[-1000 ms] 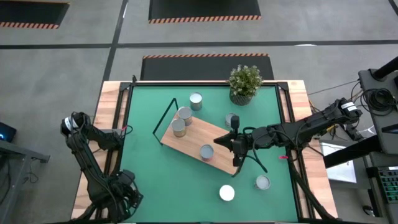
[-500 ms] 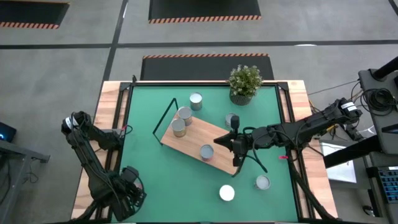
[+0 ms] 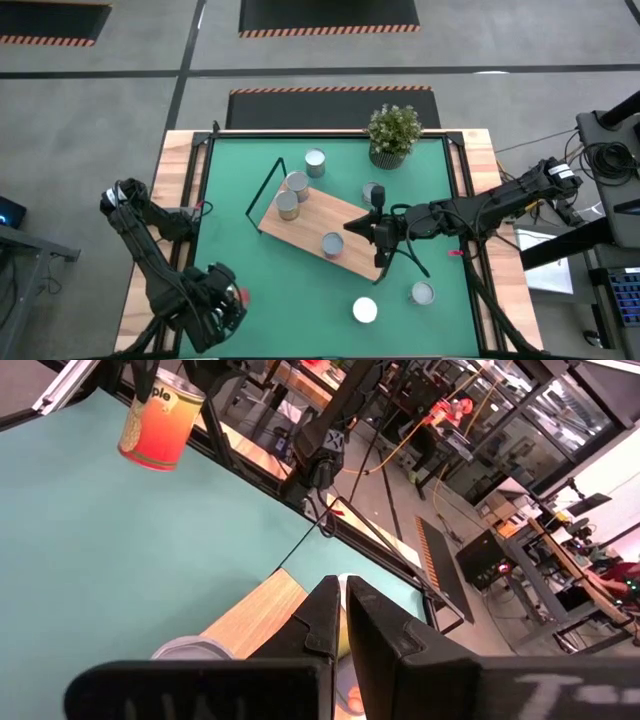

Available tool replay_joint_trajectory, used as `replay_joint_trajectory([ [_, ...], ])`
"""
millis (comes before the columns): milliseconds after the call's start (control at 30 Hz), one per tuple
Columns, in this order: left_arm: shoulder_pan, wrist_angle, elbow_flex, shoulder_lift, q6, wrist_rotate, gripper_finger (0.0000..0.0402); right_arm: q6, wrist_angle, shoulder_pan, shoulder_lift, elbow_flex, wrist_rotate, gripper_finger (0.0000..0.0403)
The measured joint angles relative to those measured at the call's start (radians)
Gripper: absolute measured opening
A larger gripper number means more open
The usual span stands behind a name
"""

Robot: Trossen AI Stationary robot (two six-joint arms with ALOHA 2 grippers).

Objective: Pick and place cans onto a shelf
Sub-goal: Put the canned pineapple on the shelf

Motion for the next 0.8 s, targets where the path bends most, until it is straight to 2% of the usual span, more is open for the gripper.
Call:
replay_joint_trajectory([
  [667,0.011,0.003,-0.011,0.001,0.012,-0.007,0.0308,0.000,-0.001,0.000,0.000,0.000,0.000,0.0013],
  [800,0.012,0.004,-0.012,0.001,0.012,-0.042,0.0308,0.000,-0.001,0.000,0.000,0.000,0.000,0.0013],
])
